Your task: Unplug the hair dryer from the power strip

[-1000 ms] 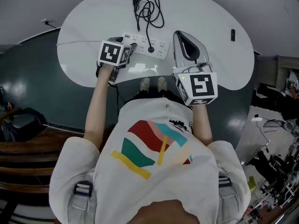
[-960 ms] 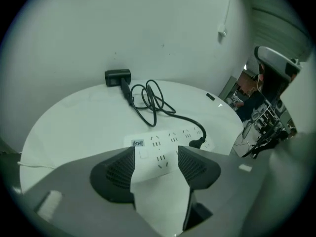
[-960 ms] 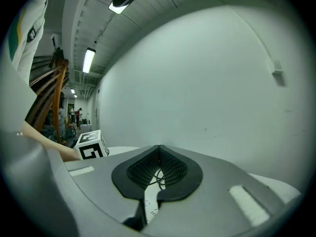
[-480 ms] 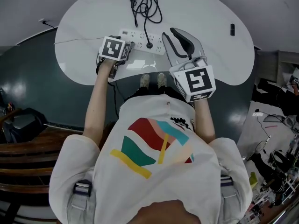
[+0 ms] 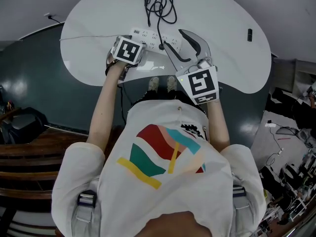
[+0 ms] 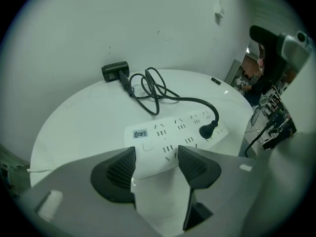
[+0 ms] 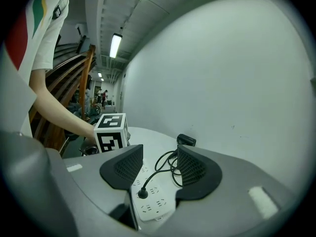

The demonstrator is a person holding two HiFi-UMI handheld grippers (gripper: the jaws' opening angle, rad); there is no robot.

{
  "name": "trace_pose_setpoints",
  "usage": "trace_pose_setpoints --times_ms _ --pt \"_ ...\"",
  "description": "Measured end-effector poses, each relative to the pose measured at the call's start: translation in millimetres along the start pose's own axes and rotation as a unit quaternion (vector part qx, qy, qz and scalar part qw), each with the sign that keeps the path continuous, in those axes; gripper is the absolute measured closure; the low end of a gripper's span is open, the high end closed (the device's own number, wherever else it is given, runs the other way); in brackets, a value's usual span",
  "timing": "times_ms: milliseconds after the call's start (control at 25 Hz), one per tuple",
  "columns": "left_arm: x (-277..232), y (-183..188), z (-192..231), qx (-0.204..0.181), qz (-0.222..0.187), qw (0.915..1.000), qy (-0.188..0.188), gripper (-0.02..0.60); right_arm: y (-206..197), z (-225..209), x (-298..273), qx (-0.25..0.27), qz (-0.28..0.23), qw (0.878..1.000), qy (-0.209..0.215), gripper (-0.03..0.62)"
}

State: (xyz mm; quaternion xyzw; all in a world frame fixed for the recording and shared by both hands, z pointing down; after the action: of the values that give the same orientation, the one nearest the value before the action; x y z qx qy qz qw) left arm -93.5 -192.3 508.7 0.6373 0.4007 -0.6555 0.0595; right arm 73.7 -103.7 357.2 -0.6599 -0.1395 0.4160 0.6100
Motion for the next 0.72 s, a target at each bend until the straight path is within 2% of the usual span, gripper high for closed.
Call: trace_pose_setpoints --times_ms 120,200,320,520,640,720 --pt "8 14 2 -0.023 -0.041 0.9988 0.012 0.322 -9 2 -10 0.016 0.025 0.999 0.012 0.349" --pt "9 16 3 -0.029 -0.049 0.9983 0.013 0.321 -17 4 -17 0.022 0.040 0.999 0.022 0.330" --pt "8 16 3 -0.030 -0.045 0.9985 0.010 0.318 -31 6 -29 0.027 0.063 0.997 0.040 0.318" --pt "6 15 2 -0.028 -0.037 0.9989 0.009 0.316 -53 7 -47 0.024 0.100 0.992 0.068 0.335" --pt "2 7 -2 -0.019 -0.005 0.9998 -0.006 0.316 -68 7 -56 0.006 0.115 0.990 0.080 0.349" --pt "4 12 -1 -0.024 -0.019 0.9995 0.000 0.316 -79 8 -64 -0.019 0.122 0.988 0.088 0.367"
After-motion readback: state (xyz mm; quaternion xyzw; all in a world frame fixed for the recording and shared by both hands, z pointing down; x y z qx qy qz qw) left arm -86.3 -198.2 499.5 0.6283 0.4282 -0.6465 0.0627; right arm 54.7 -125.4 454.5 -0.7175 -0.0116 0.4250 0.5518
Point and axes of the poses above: the fingertips, and each gripper's own axes: x backward along the fingers, z to its left, y out of its top, the point moved 8 cm from there along x, backward along the fingers, and after that the axes turned 11 degrees about y, right-handed, at the moved point
